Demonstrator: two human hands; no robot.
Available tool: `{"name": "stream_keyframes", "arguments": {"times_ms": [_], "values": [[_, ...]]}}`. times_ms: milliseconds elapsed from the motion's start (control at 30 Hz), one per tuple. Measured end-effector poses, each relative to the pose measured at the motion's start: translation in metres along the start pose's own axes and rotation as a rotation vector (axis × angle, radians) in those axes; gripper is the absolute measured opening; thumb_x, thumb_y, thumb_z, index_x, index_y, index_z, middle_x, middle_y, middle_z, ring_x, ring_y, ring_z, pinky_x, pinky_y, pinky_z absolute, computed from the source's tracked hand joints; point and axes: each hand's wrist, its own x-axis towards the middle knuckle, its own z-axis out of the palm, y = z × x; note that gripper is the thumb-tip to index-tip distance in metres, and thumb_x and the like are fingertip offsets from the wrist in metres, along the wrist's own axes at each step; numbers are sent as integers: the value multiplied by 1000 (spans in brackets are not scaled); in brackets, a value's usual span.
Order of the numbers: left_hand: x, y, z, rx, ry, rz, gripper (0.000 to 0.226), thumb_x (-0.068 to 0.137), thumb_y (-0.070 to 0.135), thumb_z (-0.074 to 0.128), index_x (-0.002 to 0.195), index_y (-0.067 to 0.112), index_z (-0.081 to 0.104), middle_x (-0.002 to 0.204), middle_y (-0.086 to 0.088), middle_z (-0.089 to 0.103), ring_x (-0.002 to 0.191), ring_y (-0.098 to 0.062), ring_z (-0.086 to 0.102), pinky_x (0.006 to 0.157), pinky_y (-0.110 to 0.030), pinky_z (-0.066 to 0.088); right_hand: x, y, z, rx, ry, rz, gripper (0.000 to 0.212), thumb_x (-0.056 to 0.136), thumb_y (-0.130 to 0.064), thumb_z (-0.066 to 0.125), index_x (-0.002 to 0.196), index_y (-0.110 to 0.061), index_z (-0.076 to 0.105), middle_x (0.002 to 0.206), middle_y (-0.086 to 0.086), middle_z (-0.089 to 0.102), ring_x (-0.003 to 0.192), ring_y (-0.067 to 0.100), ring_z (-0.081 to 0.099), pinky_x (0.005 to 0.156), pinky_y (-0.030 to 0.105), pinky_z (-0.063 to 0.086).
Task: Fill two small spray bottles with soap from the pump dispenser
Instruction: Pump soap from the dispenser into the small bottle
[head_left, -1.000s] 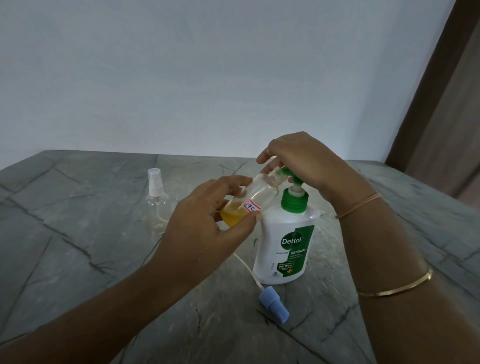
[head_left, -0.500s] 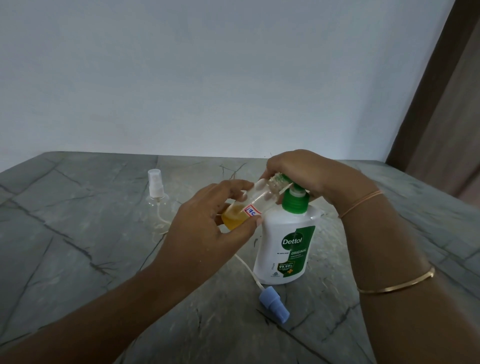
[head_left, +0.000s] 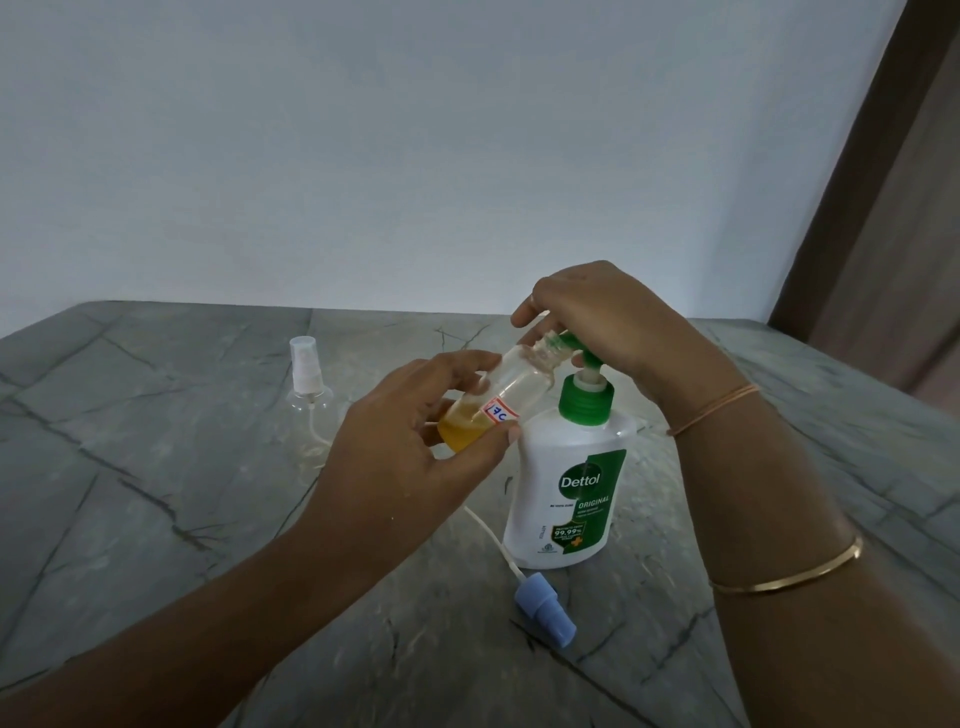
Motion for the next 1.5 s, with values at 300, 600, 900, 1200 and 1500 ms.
{"name": "stream_keyframes", "arguments": {"times_ms": [300, 600, 900, 1200, 1500], "values": [[-1, -2, 1, 28, -19, -3, 36, 70, 48, 61, 104, 49, 48, 102, 19, 59, 92, 3, 59, 72, -5, 48, -1, 1, 3, -89, -167, 158, 31, 92, -13, 45, 109, -2, 67, 74, 3, 64, 80, 22, 56, 82, 37, 49], [-1, -2, 2, 21, -3, 3, 40, 71, 46, 63, 110, 39, 54, 104, 13, 63, 86, -2, 63, 74, -13, 52, 2, 3, 4, -104, -48, -26, 31, 95, -15, 40, 106, 1, 64, 95, 7, 62, 64, 12, 52, 59, 18, 43], [2, -3, 1, 56, 13, 24, 40, 72, 47, 61, 111, 41, 52, 106, 12, 62, 86, -2, 63, 71, -12, 53, 5, 6, 4, 30, 124, -74, 25, 84, -17, 51, 90, -3, 70, 88, 9, 73, 74, 19, 58, 65, 28, 40], [2, -2, 1, 61, -10, 15, 38, 71, 49, 60, 107, 46, 48, 103, 19, 58, 87, 2, 61, 73, -4, 46, 0, 4, 1, -84, -84, 38, 36, 94, -20, 39, 114, 2, 60, 88, 5, 67, 66, 15, 52, 66, 26, 41], [0, -4, 2, 59, -20, 25, 45, 69, 59, 55, 111, 42, 52, 105, 11, 64, 85, -3, 64, 69, -19, 56, 0, 9, 5, 4, -148, 151, 37, 91, -30, 45, 110, -6, 65, 83, 4, 71, 71, 16, 58, 80, 32, 49]]}}
